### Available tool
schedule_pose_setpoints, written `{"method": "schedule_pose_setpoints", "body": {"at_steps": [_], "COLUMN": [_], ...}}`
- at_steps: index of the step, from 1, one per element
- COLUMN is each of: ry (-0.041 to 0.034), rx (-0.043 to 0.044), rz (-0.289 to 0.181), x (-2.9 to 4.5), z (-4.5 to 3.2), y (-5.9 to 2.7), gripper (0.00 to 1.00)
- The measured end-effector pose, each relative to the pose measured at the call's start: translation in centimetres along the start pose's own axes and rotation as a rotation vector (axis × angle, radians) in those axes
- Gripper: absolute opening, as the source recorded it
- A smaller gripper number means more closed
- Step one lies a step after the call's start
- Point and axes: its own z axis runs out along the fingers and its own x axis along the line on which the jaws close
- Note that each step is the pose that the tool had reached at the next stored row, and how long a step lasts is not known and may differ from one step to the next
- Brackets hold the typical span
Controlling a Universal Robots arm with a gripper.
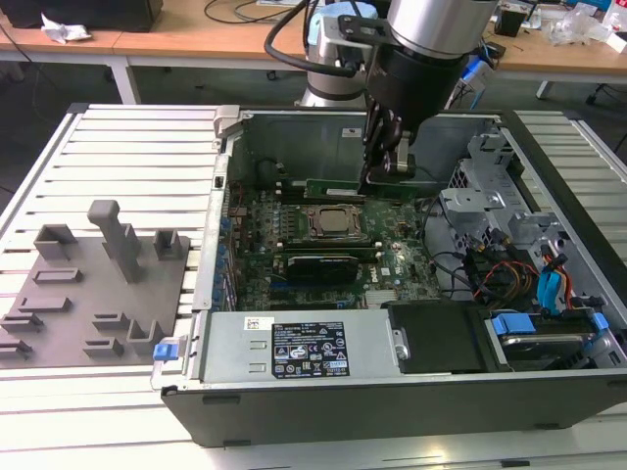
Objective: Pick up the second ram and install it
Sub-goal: 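Insert the second ram into the second slot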
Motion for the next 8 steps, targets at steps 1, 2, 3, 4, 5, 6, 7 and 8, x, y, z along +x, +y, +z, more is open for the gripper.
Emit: {"method": "schedule_pose_setpoints", "body": {"at_steps": [1,2,3,4,5,6,7,8], "ry": [-0.0001,-0.0001,-0.0001,-0.0001,-0.0002,-0.0001,-0.0002,-0.0001], "rx": [0.0,0.0,0.0,0.0001,0.0,0.0,0.0,0.0], "rz": [0.0,0.0,0.0,0.0,0.0,0.0,0.0,0.0], "x": [0.0,0.01,0.01,0.02,0.02,0.02,0.03,0.04], "z": [0.05,0.16,0.22,0.34,0.4,0.46,0.59,0.68], "y": [0.0,-0.02,-0.03,-0.04,-0.05,-0.06,-0.07,-0.08], "gripper": [0.13,0.13,0.13,0.13,0.13,0.13,0.13,0.13]}}
